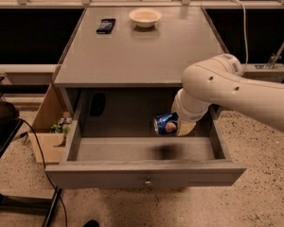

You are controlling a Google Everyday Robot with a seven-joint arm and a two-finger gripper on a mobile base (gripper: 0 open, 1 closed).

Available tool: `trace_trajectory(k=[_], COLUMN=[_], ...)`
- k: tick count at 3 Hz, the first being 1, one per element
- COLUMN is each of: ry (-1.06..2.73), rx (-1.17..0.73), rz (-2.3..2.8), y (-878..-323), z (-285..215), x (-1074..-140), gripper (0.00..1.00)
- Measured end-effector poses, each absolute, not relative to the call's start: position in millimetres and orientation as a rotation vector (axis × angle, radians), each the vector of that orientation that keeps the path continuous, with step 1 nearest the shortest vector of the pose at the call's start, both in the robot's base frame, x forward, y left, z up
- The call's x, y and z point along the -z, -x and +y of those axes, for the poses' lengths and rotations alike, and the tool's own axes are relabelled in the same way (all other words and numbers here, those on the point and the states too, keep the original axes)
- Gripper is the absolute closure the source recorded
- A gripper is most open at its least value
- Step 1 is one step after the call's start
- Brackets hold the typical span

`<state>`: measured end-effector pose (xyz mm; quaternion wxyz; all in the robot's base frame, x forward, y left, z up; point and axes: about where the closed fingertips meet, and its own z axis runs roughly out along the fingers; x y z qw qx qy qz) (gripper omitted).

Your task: Pick pepsi can from top drawer and place on counter

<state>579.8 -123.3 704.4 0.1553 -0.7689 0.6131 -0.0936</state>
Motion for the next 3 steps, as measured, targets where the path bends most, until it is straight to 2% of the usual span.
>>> trace_trajectory(k=[1,3], ry=[2.106,2.073], rx=[0.194,0.199], rz=[1.799,1.834], y=[-574,-581], z=[-121,-119], x=[-725,-748], gripper=[1.00,1.00])
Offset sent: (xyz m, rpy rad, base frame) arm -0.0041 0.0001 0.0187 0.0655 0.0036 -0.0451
